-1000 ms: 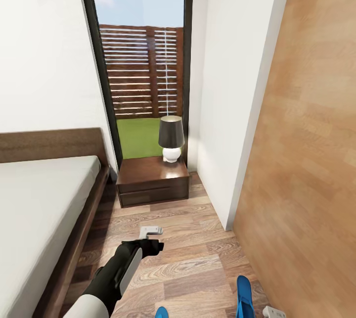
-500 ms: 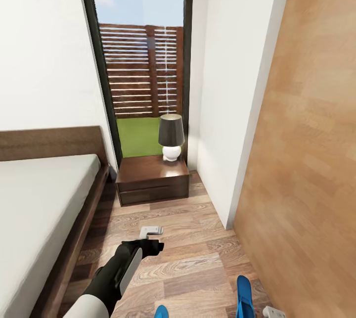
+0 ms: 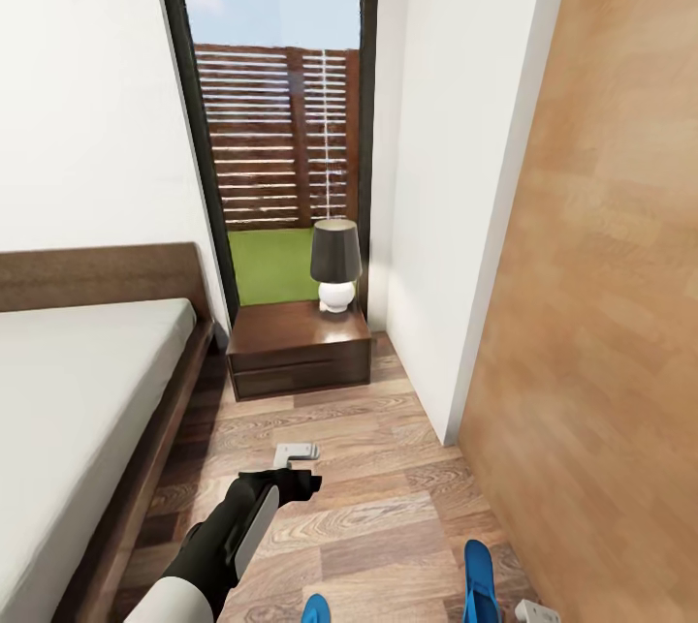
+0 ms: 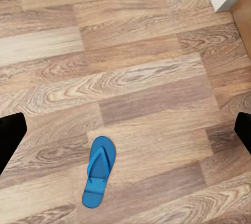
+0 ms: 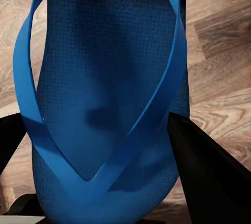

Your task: In the bedroom, move the book from the bed onto either nightstand, and place the two sandals side by side next to the bed.

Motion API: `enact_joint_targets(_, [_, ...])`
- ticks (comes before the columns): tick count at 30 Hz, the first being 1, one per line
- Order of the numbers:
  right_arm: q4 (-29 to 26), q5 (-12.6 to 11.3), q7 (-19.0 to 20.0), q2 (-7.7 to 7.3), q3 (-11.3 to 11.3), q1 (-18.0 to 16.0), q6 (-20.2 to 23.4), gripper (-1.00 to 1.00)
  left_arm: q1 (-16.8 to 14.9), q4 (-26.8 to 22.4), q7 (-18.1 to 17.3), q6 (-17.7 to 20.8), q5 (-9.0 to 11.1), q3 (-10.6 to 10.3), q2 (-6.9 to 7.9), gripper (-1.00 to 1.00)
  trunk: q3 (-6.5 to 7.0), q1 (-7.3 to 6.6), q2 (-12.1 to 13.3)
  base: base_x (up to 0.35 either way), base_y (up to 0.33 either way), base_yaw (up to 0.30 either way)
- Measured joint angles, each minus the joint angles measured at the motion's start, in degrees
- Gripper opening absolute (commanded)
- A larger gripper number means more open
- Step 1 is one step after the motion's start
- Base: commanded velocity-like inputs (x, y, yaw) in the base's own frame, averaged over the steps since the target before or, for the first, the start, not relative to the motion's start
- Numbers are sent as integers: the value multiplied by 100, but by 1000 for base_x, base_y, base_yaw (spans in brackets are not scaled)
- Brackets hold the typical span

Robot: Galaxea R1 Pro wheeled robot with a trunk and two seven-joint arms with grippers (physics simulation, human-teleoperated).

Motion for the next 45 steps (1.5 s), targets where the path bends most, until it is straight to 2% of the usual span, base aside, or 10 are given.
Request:
enact_joint_targets(10, [0, 0, 1, 1, 0, 0, -2, -100, 0, -66, 3, 2, 0, -24, 0, 100, -180, 220, -401, 0, 0, 0])
enact_joint_targets(15, [0, 0, -2, 2, 0, 0, -3, -100, 0, -70, 0, 2, 8, -234, 0, 100, -269, 330, -602, 0, 0, 0])
enact_joint_targets(18, [0, 0, 0, 3, 0, 0, -2, -100, 0, -70, 0, 2, 8, -274, 0, 100, -323, 396, -722, 0, 0, 0])
enact_joint_targets(37, [-100, -12, 53, -43, -25, -6, 124, -100, 0, -70, 0, 2, 12, -288, 0, 100, -664, 813, -1484, 0, 0, 0])
enact_joint_targets(40, [-409, -46, 60, -32, -45, -29, 328, -100, 0, -70, 0, 7, 16, -289, 0, 100, -718, 879, -1605, 0, 0, 0])
enact_joint_targets(42, [-842, -59, 61, -16, -44, -40, 691, -100, 0, -70, 0, 9, 17, -289, 0, 100, -753, 923, -1685, 0, 0, 0])
enact_joint_targets(43, [-1172, -74, 65, -8, -40, -45, 1011, -100, 0, -69, 0, 9, 17, -289, 0, 100, -771, 945, -1725, 0, 0, 0])
enact_joint_targets(45, [-1493, -112, 67, -5, -29, -45, 1264, -100, 0, -70, 0, 7, 18, -288, 0, 100, -807, 988, -1805, 0, 0, 0])
